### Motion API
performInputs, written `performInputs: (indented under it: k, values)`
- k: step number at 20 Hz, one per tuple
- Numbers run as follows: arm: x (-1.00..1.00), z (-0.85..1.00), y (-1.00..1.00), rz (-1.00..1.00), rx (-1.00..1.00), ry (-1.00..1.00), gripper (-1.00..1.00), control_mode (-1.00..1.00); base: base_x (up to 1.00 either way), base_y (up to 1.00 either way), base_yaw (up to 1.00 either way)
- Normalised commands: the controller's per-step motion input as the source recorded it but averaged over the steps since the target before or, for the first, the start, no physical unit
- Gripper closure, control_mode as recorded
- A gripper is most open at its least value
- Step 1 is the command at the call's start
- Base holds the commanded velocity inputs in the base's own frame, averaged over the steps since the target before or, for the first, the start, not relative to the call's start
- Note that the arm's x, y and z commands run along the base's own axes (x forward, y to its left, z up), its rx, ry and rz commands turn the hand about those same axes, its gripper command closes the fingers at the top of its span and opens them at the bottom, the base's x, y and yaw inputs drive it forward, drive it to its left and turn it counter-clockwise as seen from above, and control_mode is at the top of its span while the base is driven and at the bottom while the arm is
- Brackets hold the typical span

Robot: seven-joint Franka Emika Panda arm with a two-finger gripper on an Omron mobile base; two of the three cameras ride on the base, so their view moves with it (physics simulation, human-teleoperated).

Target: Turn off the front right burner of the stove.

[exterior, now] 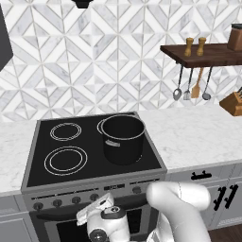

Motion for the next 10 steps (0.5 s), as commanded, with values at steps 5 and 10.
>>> performInputs:
  k: [5, 10]
  values:
    - [0.29, 0.02, 0.0, -0.39, 0.56, 0.01, 1.0, -1.0, 0.0, 0.0, 0.0]
    - [0.32, 0.16, -0.04, -0.37, 0.48, 0.0, 1.0, -1.0, 0.0, 0.0, 0.0]
